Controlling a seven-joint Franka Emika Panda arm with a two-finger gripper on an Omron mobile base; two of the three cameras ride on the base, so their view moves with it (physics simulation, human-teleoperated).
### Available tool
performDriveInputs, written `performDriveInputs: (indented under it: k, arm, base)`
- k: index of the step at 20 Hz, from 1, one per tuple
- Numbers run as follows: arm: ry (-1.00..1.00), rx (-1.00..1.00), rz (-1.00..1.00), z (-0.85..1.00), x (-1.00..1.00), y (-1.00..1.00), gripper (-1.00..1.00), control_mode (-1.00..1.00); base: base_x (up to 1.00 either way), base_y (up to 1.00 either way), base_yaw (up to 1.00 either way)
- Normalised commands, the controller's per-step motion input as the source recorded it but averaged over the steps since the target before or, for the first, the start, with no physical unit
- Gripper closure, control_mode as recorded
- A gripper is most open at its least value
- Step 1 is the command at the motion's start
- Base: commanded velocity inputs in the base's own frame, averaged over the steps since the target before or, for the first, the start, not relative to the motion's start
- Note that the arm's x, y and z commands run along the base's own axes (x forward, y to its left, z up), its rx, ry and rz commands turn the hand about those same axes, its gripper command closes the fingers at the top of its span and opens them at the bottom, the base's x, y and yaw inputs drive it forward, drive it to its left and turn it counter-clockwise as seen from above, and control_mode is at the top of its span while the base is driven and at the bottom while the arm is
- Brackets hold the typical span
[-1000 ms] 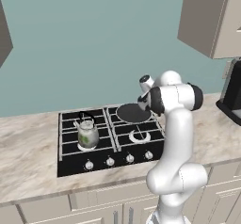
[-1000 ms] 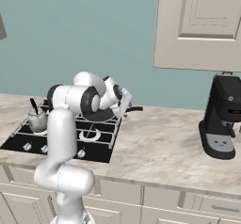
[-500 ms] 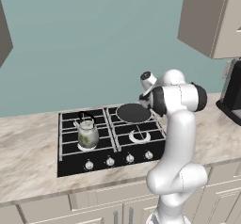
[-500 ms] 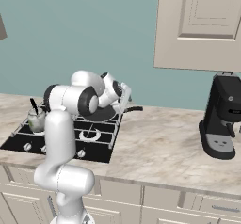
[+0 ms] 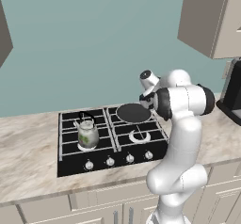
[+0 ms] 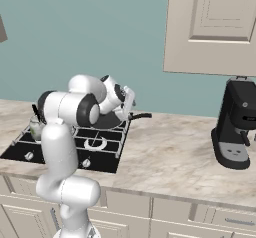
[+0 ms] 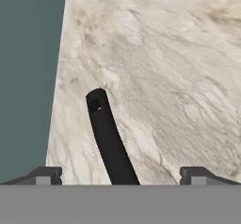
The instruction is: Pick the pan from the cabinet and place it on the stove. Then turn on the stove burner for the pan.
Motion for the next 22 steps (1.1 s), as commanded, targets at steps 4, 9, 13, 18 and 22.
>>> performDriveInputs:
  k: [4,9,13,18,22]
  arm:
    - [0.0,-0.01,0.04,0.2,-0.57,0.35,-1.0,-1.0]
    - [0.0,-0.04,0.04,0.22,-0.64,0.34,-1.0,-1.0]
    - [-0.02,-0.06,0.04,0.26,-0.69,0.29,-1.0,-1.0]
    - [-0.01,-0.02,0.02,0.36,-0.7,0.25,-1.0,-1.0]
    - [-0.01,0.0,0.0,0.53,-0.66,0.2,-1.0,-1.0]
  base:
    - [0.0,0.0,0.0]
    - [0.0,0.0,0.0]
    - [0.0,0.0,0.0]
    - [0.0,0.0,0.0]
    - [0.0,0.0,0.0]
